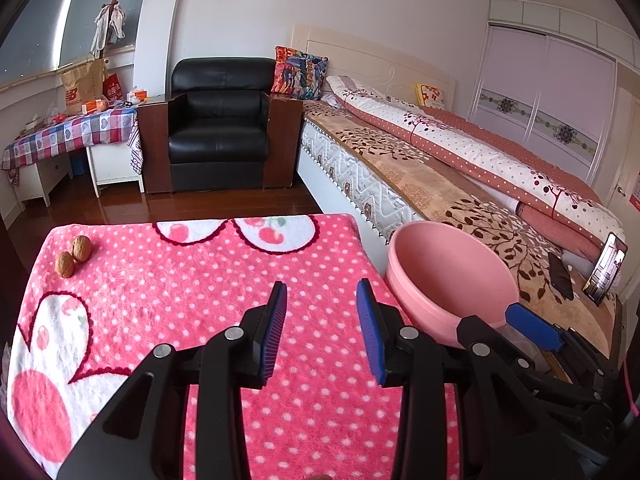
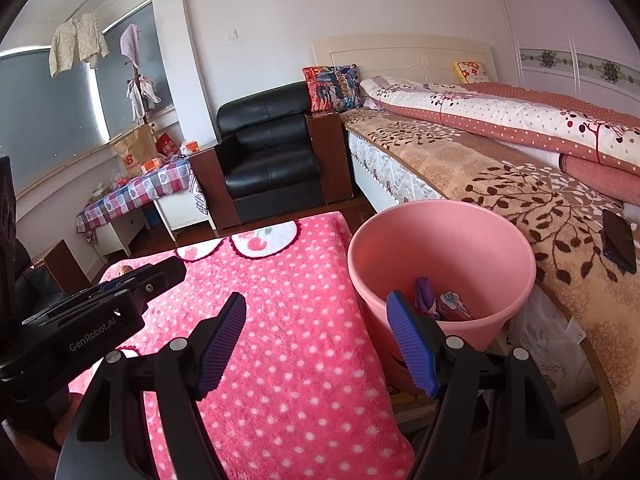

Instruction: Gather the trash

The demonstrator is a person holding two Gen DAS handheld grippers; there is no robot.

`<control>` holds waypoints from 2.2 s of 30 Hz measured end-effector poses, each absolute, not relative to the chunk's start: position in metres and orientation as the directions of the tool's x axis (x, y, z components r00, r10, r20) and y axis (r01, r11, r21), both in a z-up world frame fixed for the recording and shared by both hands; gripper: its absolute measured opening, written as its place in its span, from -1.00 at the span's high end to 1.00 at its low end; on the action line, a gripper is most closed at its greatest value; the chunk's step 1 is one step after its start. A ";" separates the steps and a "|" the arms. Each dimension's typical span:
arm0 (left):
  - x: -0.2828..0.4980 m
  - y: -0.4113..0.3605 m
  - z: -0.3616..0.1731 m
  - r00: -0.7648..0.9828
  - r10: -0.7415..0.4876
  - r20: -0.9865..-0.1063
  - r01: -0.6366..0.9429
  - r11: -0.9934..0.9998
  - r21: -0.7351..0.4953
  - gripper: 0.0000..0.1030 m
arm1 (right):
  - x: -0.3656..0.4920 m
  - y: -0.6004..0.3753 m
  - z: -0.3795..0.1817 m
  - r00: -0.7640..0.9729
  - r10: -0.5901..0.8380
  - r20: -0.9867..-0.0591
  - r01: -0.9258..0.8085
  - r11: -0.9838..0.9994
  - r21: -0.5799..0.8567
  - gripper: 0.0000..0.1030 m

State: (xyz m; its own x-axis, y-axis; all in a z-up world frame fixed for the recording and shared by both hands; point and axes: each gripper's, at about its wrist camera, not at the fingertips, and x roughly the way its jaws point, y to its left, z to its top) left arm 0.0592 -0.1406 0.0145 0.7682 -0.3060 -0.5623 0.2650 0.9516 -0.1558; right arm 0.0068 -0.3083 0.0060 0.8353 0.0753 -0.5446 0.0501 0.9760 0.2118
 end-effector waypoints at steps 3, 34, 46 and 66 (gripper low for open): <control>0.060 -0.140 0.014 0.768 -0.304 -0.563 0.264 0.952 -0.154 0.29 | 0.007 -0.308 0.007 0.837 0.075 -0.542 0.050 0.976 0.212 -0.39; 0.059 -0.138 0.014 0.771 -0.289 -0.568 0.254 0.957 -0.143 0.29 | 0.002 -0.304 0.012 0.844 0.087 -0.529 0.037 0.975 0.219 -0.39; 0.058 -0.139 0.014 0.772 -0.286 -0.568 0.253 0.957 -0.139 0.29 | 0.001 -0.303 0.013 0.844 0.091 -0.528 0.032 0.975 0.219 -0.39; 0.057 -0.139 0.015 0.775 -0.279 -0.567 0.250 0.959 -0.130 0.29 | 0.001 -0.300 0.014 0.846 0.103 -0.524 0.022 0.974 0.228 -0.39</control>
